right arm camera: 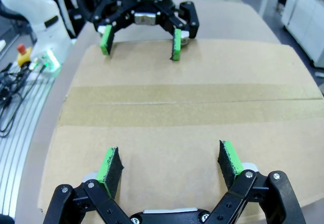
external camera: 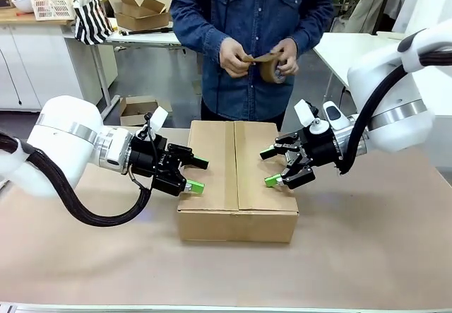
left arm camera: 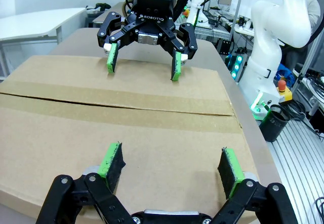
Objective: Pack the gift set into the box.
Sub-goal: Press and hold the closed box until the human finishes sealing it.
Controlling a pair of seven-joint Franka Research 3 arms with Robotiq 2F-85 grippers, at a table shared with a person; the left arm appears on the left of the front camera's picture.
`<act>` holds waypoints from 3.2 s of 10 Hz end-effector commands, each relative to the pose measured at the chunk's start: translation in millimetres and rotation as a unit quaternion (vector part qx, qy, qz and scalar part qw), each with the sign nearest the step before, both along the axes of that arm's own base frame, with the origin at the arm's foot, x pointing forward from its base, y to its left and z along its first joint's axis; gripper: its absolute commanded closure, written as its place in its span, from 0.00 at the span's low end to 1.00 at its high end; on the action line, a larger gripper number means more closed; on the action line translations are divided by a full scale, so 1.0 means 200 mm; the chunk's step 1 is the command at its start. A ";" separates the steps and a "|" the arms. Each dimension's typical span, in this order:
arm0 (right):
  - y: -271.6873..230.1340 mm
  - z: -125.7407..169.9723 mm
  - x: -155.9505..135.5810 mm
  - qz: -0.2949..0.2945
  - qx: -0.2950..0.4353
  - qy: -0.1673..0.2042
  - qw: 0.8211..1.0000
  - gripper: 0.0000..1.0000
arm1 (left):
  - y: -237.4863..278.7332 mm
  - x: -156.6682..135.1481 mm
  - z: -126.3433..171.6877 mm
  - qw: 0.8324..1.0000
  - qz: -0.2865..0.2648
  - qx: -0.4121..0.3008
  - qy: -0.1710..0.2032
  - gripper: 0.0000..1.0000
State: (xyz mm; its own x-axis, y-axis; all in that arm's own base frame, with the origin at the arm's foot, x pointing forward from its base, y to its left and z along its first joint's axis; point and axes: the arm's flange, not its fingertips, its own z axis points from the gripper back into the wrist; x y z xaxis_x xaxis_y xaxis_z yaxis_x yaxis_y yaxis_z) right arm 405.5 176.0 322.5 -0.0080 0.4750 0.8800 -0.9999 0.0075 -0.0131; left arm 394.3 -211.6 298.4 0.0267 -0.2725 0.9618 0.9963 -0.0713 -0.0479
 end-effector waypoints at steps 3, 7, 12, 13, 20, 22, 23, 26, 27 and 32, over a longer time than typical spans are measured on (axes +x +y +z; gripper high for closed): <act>-0.01 -0.01 -0.01 0.001 -0.003 -0.005 1.000 0.00 | 0.00 0.00 0.00 1.000 -0.001 0.000 -0.002 0.00; -0.01 -0.01 -0.01 0.001 -0.003 -0.005 1.000 0.00 | 0.00 0.00 0.00 1.000 -0.001 0.000 -0.002 0.00; -0.01 -0.01 -0.01 0.001 -0.003 -0.005 1.000 0.00 | 0.00 0.00 0.00 1.000 -0.001 0.000 -0.002 0.00; -0.01 -0.01 -0.01 0.001 -0.003 -0.005 1.000 0.00 | 0.00 0.00 0.00 1.000 -0.001 0.000 -0.002 0.00; -0.01 -0.01 -0.01 0.001 -0.003 -0.005 1.000 0.00 | 0.00 0.00 0.00 1.000 -0.001 0.000 -0.002 0.00; -0.01 -0.01 -0.01 0.001 -0.003 -0.005 1.000 0.00 | 0.00 0.00 0.00 1.000 -0.001 0.000 -0.002 0.00; -0.01 -0.01 -0.01 0.001 -0.003 -0.005 1.000 0.00 | 0.00 0.00 0.00 1.000 -0.001 0.000 -0.002 0.00; -0.01 -0.01 -0.01 0.001 -0.003 -0.005 1.000 0.00 | 0.00 0.00 0.00 1.000 -0.001 0.000 -0.002 0.00; -0.01 -0.01 -0.01 0.001 -0.003 -0.005 1.000 0.00 | 0.00 0.00 0.00 1.000 -0.001 0.000 -0.002 0.00; -0.01 -0.01 -0.01 0.001 -0.003 -0.005 1.000 0.00 | 0.00 0.00 0.00 1.000 -0.001 0.000 -0.002 0.00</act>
